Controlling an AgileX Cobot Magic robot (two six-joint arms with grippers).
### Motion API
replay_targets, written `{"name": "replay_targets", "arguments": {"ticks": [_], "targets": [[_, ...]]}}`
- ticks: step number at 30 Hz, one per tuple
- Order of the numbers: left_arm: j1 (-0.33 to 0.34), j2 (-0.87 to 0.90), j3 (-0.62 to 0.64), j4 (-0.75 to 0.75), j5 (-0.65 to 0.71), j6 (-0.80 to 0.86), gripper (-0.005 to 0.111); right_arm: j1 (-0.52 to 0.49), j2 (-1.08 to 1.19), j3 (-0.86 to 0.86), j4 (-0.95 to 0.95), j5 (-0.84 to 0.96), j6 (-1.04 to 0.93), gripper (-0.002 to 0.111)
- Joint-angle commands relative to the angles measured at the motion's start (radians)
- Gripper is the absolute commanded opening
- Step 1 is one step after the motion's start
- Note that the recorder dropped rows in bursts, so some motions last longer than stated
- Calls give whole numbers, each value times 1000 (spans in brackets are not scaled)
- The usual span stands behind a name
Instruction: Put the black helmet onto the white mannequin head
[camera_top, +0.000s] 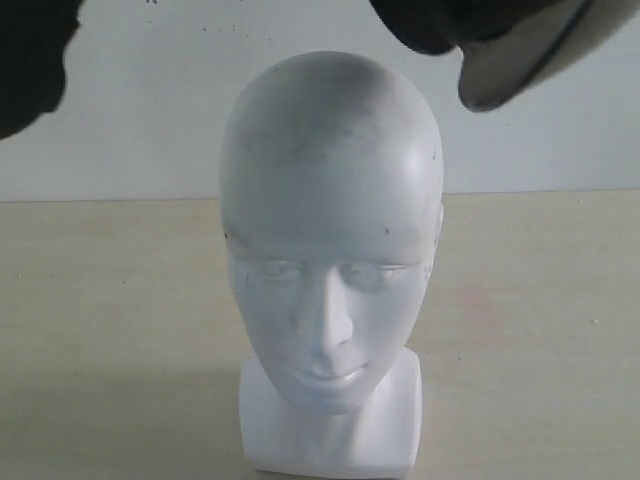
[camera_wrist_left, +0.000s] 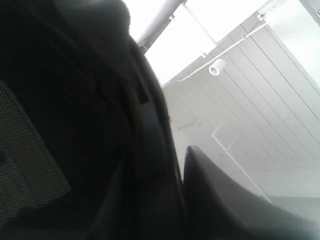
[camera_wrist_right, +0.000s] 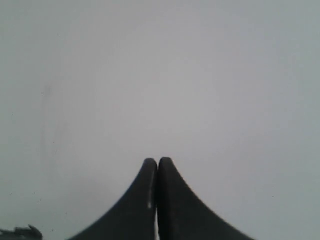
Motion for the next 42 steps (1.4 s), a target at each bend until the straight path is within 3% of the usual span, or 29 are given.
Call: {"name": "replay_targets", "arguments": {"ticks": [1, 8, 16, 27, 33, 42], "targets": [[-29, 22, -22, -80, -80, 26, 4, -5, 53, -127, -11, 114, -77, 0], [-52, 21, -22, -53, -80, 90, 4, 24, 130, -186, 54, 276, -116, 0], [-52, -15, 38, -57, -80, 86, 4, 92, 161, -186, 394, 314, -484, 0], [-130, -57, 106, -115, -80, 182, 4, 92, 161, -186, 421, 393, -487, 0], [-132, -57, 167, -223, -80, 237, 4, 92, 139, -186, 476, 488, -459, 0], [-132, -88, 222, -270, -80, 305, 4, 92, 139, -186, 534, 678, -449, 0]]}}
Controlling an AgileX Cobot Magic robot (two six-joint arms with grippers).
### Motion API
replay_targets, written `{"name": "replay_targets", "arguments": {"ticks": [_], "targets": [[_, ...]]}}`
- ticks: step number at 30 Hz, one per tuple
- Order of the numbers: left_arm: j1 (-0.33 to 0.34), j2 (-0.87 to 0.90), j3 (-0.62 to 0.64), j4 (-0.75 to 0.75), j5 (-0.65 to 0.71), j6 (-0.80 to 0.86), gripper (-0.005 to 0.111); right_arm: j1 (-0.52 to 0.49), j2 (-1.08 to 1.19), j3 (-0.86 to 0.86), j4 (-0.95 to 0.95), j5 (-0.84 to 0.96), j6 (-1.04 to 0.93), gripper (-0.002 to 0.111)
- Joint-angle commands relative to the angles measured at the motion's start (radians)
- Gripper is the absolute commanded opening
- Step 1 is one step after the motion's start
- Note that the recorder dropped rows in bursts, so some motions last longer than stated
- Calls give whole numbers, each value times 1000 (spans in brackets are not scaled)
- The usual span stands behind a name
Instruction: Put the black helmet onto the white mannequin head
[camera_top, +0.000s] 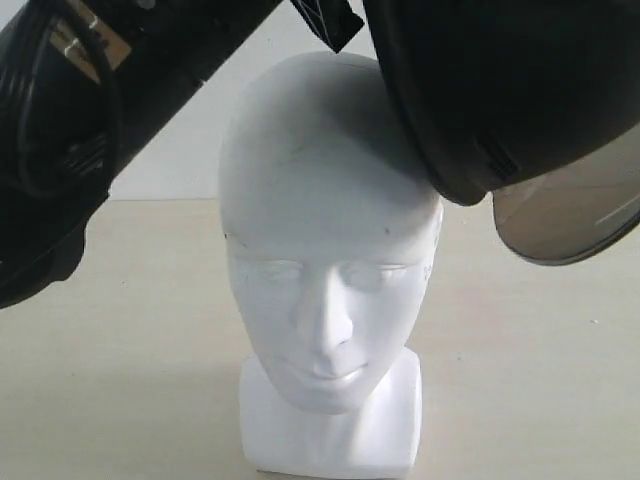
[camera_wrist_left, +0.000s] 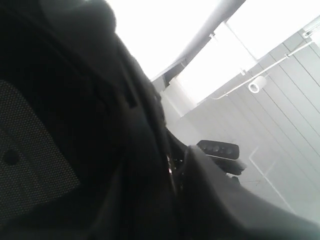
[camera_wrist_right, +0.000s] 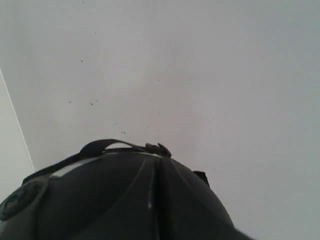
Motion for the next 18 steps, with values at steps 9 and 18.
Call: {"name": "replay_targets", "arguments": {"ticks": [9, 18], "targets": [[-1, -122, 87, -98, -96, 121, 4, 1, 4, -3, 37, 59, 10, 0], [-1, -129, 135, -111, -96, 122, 4, 1, 86, -3, 246, 84, -181, 0]]}}
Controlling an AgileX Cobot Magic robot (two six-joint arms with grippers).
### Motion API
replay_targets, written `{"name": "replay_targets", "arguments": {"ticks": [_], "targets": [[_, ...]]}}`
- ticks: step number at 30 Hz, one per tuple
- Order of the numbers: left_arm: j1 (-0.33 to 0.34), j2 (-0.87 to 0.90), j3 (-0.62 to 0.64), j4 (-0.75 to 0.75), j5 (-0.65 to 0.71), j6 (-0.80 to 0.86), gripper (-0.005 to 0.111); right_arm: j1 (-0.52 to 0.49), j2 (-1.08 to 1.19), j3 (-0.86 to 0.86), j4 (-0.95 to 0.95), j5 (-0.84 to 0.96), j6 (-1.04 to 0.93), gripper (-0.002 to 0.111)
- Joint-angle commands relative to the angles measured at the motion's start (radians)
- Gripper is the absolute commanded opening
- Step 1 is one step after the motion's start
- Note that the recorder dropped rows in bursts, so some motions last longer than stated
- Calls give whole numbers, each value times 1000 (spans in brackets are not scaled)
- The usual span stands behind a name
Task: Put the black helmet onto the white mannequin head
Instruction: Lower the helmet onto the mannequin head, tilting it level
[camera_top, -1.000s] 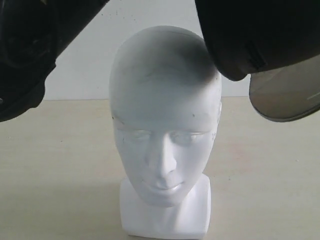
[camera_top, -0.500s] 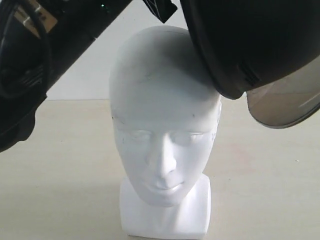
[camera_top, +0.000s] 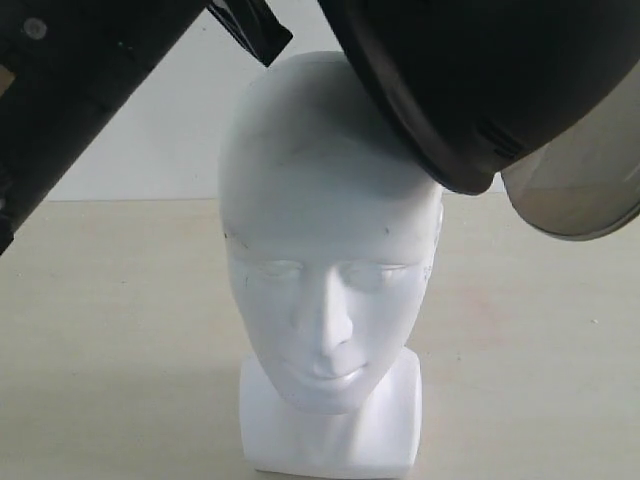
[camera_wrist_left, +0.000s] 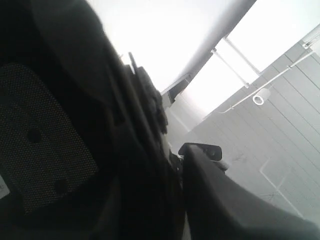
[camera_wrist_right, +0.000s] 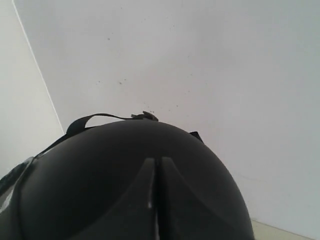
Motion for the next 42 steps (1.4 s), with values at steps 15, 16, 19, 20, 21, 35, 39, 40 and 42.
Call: {"name": "replay_targets", "arguments": {"ticks": [15, 16, 19, 20, 21, 35, 39, 40, 42], "targets": [[-1, -20, 6, -40, -82, 54, 4, 1, 132, -3, 150, 155, -118, 0], [-1, -20, 6, -40, -82, 54, 4, 1, 136, -3, 159, 163, -118, 0], [-1, -20, 6, -40, -82, 57, 4, 1, 139, -3, 168, 183, -118, 0], [-1, -20, 6, -40, -82, 60, 4, 1, 139, -3, 175, 193, -118, 0], [-1, -20, 8, -40, -82, 60, 4, 1, 139, -3, 180, 201, -118, 0], [-1, -184, 180, -140, -82, 212, 4, 34, 142, -3, 184, 209, -100, 0], [-1, -193, 209, -179, -82, 217, 4, 71, 154, 4, 182, 194, -100, 0], [-1, -193, 212, -179, -82, 217, 4, 76, 163, 4, 182, 198, -100, 0], [-1, -193, 225, -179, -82, 217, 4, 94, 175, 4, 182, 202, -100, 0]]}}
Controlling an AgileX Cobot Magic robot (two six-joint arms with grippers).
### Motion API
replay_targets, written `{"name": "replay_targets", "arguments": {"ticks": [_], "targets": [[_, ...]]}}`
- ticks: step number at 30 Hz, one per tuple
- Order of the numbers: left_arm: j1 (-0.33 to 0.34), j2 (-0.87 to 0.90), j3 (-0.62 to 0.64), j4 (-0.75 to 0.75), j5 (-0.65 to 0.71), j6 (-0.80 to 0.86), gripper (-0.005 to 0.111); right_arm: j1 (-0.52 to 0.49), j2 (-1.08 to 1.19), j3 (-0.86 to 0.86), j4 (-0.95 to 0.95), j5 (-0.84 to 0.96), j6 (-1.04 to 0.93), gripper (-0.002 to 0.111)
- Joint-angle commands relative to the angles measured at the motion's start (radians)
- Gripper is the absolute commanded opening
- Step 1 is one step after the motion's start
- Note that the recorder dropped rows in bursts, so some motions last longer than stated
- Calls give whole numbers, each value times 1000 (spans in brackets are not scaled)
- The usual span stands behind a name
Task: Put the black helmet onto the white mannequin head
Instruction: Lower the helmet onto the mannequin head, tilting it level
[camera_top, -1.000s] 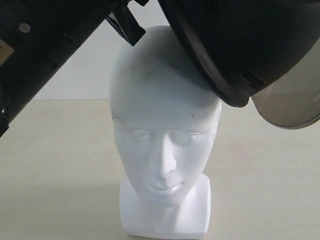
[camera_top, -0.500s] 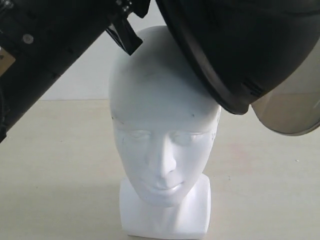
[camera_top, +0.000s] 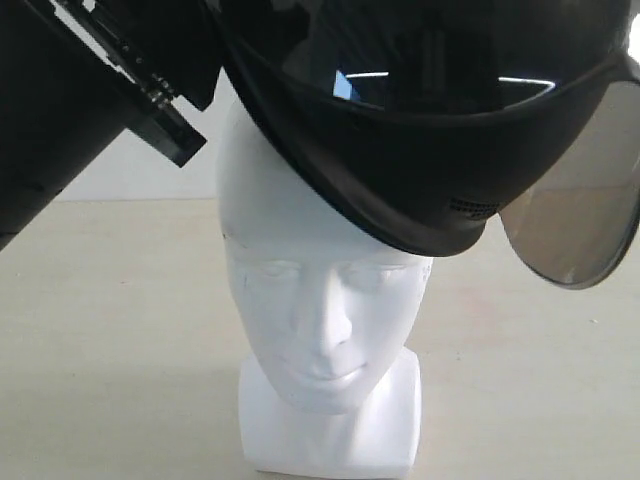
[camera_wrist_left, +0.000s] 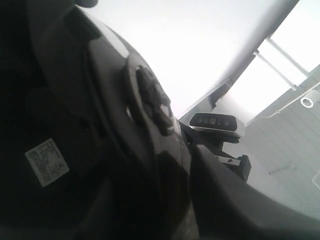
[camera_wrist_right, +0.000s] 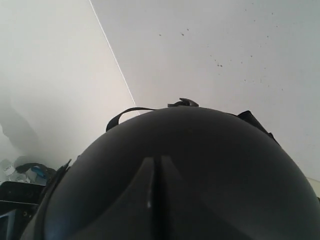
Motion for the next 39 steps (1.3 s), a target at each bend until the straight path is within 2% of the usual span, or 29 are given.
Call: {"name": "replay_targets", "arguments": {"ticks": [1, 18, 30, 39], "targets": [[3, -43, 13, -84, -138, 84, 4, 39, 41, 15, -30, 46, 2, 0], [3, -92, 141, -174, -138, 147, 4, 54, 91, 15, -27, 76, 2, 0], [3, -92, 157, -206, -138, 155, 4, 181, 160, 15, -98, 7, -1, 0], [3, -92, 223, -267, -138, 155, 4, 190, 162, 15, -165, 1, 40, 0]]}}
